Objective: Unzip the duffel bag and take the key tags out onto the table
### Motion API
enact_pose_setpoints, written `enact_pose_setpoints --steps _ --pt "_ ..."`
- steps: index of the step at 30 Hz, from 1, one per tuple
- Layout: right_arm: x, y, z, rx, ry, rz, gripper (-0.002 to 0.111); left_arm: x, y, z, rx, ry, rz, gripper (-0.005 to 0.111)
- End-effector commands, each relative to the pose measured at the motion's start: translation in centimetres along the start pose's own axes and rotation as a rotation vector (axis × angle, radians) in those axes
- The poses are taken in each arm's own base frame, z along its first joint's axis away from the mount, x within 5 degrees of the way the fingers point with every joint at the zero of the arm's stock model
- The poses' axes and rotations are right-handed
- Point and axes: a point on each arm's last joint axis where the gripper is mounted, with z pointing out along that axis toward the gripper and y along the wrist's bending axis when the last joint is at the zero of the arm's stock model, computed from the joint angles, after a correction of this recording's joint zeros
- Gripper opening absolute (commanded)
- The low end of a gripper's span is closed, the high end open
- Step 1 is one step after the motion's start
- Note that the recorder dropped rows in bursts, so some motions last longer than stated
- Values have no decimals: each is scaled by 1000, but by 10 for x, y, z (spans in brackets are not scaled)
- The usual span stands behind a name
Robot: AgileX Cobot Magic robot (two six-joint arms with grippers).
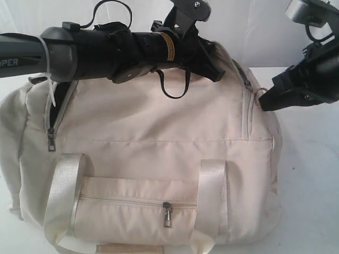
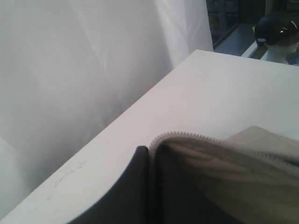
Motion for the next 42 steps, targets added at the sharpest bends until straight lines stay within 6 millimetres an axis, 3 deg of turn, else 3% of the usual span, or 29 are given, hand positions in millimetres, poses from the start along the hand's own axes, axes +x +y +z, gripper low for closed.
enact_pose_setpoints --steps 1,4,9,11,16,18,20,23,26,30,38,42 --pt "38 22 8 -84 207 -16 0 0 26 -9 -84 58 -17 0" --pt "51 30 13 -103 241 8 0 -6 27 -13 -93 53 -17 0" --pt "49 33 12 -113 226 1 5 -15 28 -20 -99 34 -26 0" --pt "43 34 8 -104 191 -7 14 -17 29 -22 -103 35 -42 0" --pt "13 35 -14 27 -59 -58 56 -25 25 -33 -135 91 -29 0" --pt "0 36 -26 91 -198 -69 67 -28 20 -38 -149 129 -27 0" --pt "-11 37 -36 134 -334 -77 68 -30 12 -42 -139 148 -12 0" --pt "-17 38 -40 166 -402 -196 68 -30 -5 -49 -97 150 18 0" --pt "-17 38 -31 161 -362 -306 68 -30 -22 -59 -55 155 65 0" --pt "-20 37 -17 135 -328 -328 68 -31 -37 -75 -19 159 80 0" --pt "-24 35 19 109 -236 -550 68 -44 -34 -121 -21 113 66 0" --pt "-30 39 21 164 -272 -681 68 -50 -31 -148 -26 83 43 0"
